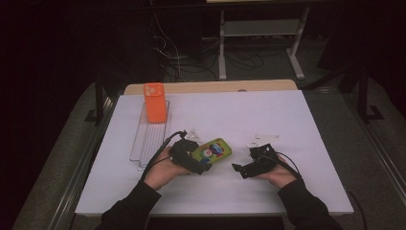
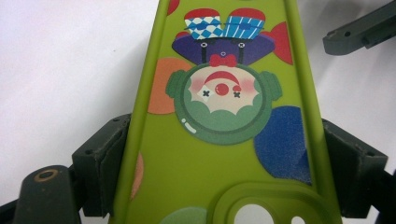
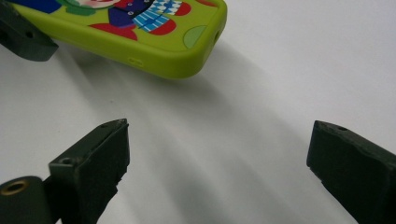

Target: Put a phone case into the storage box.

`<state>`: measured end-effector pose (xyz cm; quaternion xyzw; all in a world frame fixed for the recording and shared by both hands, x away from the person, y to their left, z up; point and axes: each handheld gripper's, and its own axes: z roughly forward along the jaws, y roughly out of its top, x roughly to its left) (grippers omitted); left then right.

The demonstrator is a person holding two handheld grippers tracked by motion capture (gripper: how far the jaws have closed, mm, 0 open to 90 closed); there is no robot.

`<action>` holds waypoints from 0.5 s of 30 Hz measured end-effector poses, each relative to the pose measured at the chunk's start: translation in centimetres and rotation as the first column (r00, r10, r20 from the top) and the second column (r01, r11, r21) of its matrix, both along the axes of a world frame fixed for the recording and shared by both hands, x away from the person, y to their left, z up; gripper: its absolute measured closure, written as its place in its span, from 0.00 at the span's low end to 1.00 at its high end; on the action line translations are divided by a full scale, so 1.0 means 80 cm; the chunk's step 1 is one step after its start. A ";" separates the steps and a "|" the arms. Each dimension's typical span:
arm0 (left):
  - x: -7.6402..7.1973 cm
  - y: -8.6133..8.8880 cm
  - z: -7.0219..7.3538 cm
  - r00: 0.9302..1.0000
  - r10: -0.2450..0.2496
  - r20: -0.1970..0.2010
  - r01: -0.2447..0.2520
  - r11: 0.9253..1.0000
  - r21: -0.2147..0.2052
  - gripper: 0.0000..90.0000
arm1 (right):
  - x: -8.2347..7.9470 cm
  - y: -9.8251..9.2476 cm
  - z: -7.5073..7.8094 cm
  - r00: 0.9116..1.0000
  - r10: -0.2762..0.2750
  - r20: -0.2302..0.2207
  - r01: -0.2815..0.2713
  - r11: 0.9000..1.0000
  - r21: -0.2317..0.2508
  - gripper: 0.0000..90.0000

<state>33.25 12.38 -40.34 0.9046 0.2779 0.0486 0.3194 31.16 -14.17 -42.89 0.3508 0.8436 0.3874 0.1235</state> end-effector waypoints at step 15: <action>0.000 0.001 0.001 1.000 -0.002 0.001 0.002 1.000 0.010 0.16 | -0.009 0.012 0.002 0.988 0.045 0.146 -0.028 0.993 -0.116 0.06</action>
